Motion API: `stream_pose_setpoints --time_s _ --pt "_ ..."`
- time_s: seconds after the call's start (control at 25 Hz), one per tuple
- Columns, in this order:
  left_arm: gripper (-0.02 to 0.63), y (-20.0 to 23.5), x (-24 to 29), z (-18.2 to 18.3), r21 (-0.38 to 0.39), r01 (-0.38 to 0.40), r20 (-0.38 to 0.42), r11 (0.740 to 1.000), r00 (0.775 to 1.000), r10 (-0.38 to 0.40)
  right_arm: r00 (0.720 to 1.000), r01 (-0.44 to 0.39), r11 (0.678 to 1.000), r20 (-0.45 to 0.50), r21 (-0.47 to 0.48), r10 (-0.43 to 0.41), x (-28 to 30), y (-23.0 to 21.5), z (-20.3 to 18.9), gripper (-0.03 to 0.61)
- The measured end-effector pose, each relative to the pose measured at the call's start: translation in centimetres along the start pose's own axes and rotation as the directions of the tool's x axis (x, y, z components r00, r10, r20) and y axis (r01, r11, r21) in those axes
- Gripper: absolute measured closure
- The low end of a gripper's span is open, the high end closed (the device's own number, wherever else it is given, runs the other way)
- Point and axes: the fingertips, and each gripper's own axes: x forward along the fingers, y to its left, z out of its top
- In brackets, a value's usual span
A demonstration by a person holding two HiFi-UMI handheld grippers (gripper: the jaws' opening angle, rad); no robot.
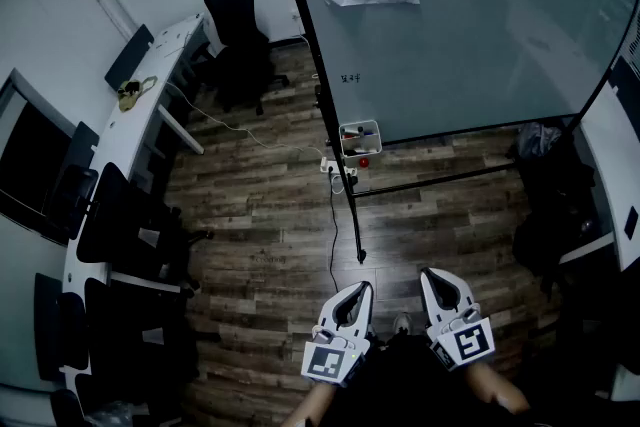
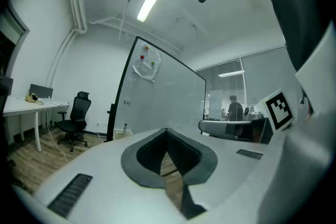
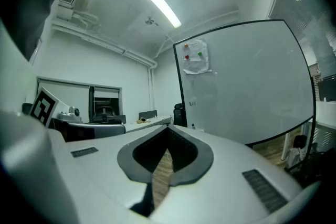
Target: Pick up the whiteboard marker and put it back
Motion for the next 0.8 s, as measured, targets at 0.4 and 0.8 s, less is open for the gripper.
stream_pose_setpoints --time_s 0.4,0.8 --pt "0.606 -0.1 0.0 0.0 0.011 -0.010 -0.004 1.000 1.000 0.010 1.000 -0.004 1.000 -0.004 0.020 0.004 -0.2 0.0 -0.1 0.563" --pt "0.606 -0.6 0.6 -0.4 0.004 -0.015 -0.013 1.000 1.000 0.015 1.000 -0.003 1.000 0.006 0.030 0.003 -0.3 -0.6 0.1 0.563"
